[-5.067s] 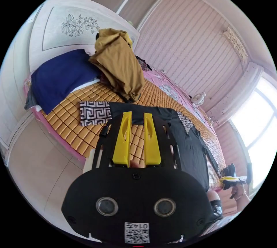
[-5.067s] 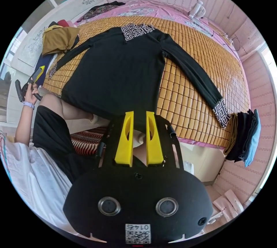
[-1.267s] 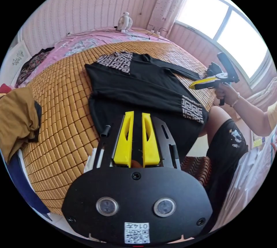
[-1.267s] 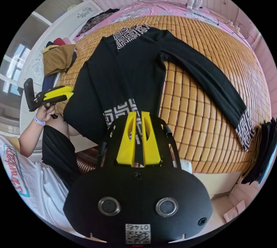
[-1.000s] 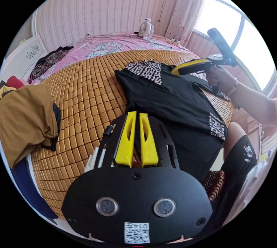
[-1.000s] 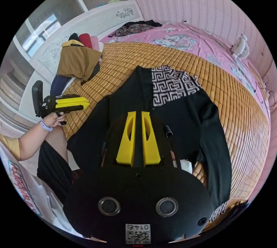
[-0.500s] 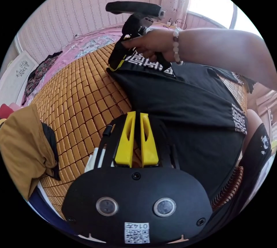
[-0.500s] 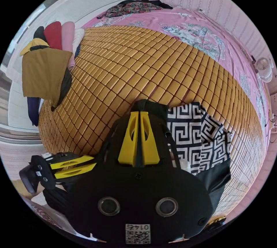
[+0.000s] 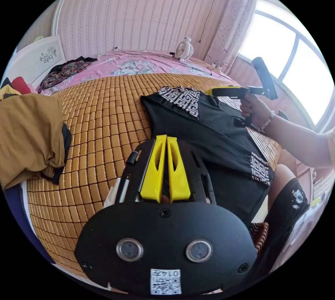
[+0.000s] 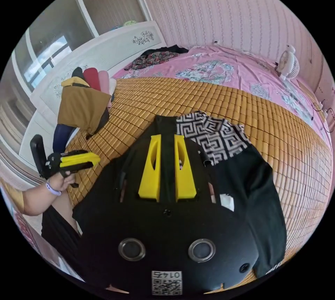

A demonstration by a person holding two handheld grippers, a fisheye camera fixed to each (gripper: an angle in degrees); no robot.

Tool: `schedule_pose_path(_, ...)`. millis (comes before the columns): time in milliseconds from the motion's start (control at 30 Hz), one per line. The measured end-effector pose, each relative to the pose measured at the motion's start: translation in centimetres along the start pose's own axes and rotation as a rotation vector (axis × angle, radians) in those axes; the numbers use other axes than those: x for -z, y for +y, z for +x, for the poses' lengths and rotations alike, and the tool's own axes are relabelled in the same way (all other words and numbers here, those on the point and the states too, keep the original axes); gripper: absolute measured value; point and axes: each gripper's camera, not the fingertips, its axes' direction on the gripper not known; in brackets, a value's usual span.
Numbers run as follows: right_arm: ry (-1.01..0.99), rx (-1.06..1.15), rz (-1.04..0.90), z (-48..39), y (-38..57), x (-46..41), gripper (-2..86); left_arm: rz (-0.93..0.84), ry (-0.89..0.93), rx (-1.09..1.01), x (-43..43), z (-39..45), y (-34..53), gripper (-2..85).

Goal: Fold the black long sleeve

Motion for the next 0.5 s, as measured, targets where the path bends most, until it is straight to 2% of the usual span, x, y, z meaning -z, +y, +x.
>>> schedule_pose_path(100,0.135,-0.107,-0.036,4.0,9.6,6.0,6.9,-0.06,0.128,-0.049,-0.5,4.2,1.2,-0.9)
schedule_pose_path(200,0.189,-0.4,-0.059,9.5,19.7,12.4,7.3,-0.122,0.211,-0.136,-1.7,8.9,2.1,-0.8)
schedule_pose_path(267,0.368,-0.632,-0.002,12.7,27.2,17.5,8.7,-0.152,0.245,-0.168,-2.4,11.3,2.3,-0.5)
schedule_pose_path(367,0.526,-0.899,0.062,15.7,34.1,21.7,12.6,-0.196,0.321,-0.183,-3.6,13.9,1.8,1.4)
schedule_pose_path(500,0.563,-1.063,0.111,18.2,38.8,22.9,13.6,-0.28,0.256,-0.242,-5.2,16.3,1.0,4.4)
